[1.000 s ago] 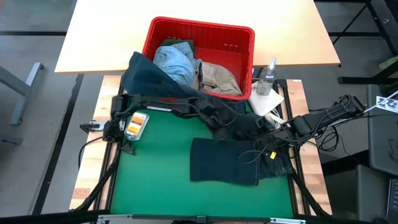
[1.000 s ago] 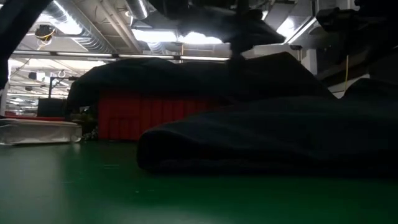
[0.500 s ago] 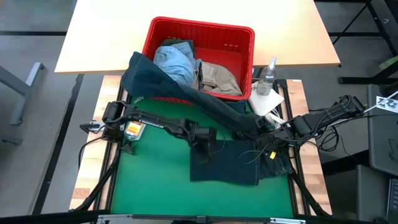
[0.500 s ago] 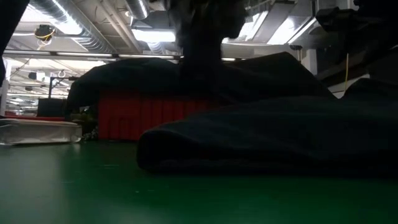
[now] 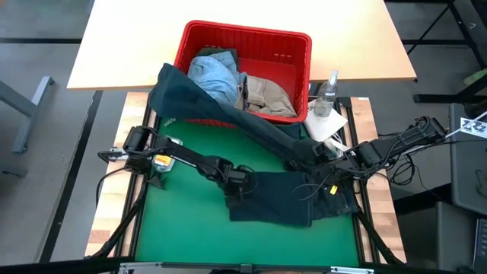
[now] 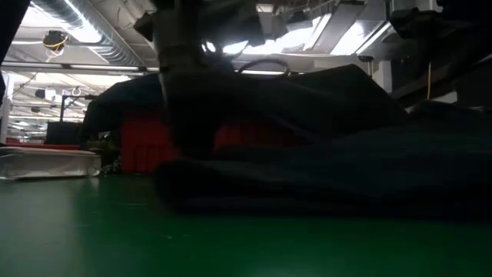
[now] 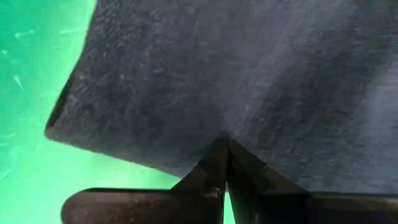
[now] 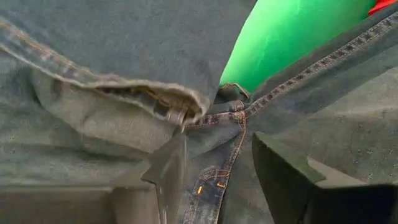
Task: Fold laundry
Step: Fold the dark blue jeans
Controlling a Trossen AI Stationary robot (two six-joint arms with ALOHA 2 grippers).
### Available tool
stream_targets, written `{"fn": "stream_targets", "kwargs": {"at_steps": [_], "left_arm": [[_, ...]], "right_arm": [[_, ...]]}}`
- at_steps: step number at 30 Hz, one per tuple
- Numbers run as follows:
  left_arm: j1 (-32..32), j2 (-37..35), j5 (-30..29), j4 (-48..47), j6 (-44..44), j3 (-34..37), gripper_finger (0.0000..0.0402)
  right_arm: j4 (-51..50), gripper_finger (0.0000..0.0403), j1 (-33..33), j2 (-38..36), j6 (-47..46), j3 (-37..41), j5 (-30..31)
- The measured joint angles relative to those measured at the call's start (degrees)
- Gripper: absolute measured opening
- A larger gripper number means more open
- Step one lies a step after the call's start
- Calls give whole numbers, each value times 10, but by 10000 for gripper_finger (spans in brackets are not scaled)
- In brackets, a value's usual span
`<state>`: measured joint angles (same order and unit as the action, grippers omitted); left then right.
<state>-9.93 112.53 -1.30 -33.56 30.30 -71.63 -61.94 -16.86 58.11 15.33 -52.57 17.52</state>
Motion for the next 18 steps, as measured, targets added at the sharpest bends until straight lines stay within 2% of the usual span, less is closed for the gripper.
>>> {"fn": "stream_targets", "kwargs": {"at_steps": [4, 11, 18], "left_arm": [[-1, -3, 28, -5, 11, 32, 5], [-18, -1, 88, -176, 10, 10, 5], [-49, 6, 81, -350, 10, -12, 5]], "right_arm": [[11, 186, 0, 0, 0, 0, 0], [18, 186, 0, 0, 0, 0, 0], [18, 186, 0, 0, 0, 0, -3]]}}
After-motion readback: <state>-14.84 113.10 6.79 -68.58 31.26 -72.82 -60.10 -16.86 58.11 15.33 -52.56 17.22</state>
